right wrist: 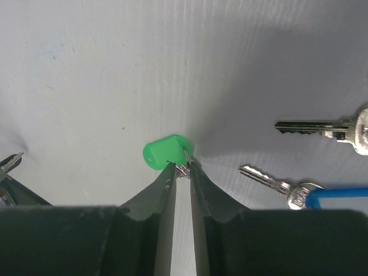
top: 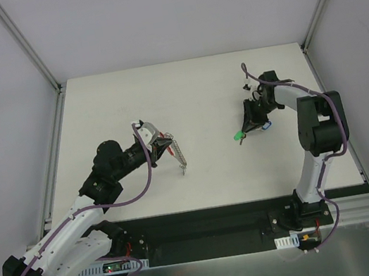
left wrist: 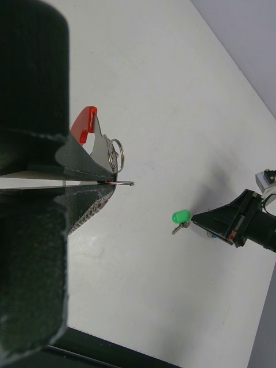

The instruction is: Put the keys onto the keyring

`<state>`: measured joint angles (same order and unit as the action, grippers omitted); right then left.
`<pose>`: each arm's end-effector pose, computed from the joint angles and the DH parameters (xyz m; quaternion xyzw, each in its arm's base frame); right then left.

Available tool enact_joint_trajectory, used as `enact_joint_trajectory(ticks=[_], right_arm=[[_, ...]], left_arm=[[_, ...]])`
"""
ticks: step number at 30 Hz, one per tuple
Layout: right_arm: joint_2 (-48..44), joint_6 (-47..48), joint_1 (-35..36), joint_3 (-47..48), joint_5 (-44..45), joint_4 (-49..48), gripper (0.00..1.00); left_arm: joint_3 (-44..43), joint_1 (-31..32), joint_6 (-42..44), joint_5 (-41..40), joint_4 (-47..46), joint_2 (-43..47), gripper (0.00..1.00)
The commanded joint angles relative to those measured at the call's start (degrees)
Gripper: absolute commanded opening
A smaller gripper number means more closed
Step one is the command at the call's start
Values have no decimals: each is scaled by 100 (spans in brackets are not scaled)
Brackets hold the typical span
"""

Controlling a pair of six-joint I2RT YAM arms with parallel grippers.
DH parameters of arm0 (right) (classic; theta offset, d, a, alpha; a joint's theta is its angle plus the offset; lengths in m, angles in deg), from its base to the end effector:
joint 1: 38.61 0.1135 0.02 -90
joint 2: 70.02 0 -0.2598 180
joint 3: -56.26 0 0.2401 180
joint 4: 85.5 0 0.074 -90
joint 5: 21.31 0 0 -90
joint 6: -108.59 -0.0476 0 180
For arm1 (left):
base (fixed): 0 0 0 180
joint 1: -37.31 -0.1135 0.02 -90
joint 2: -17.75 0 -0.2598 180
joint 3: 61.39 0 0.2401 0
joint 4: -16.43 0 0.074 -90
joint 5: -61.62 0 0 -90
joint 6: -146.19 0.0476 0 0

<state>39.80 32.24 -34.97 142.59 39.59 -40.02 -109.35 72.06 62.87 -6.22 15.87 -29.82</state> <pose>0.3676 0.0466 0.1543 -0.1884 0.9340 0.2307 0.1975 0.1565 -0.1304 0.3089 0.3716 0.5952 -0.3004 0.6461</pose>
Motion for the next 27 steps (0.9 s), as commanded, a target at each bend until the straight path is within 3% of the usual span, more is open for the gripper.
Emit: enact_joint_trajectory(ticks=[1,4,14,20,27], right_arm=[[40,191,190,294,317,353,18],[66,217,243,347,431,398,18],[-276,296,471,84,897,205,1],[-1567,366,892,-907,977,-682,1],[-3370,358,1560,-2463,407,-2640,1]], left_arm=[[-245,-73,-35,123,-264,37,0],[-245,-73,-44,131,-264,46,0],[-245,-82,-26,131,-264,55,0],[-254,-82,-26,193,-264,64,0],[-280,-82,-17,325,-220,55,0]])
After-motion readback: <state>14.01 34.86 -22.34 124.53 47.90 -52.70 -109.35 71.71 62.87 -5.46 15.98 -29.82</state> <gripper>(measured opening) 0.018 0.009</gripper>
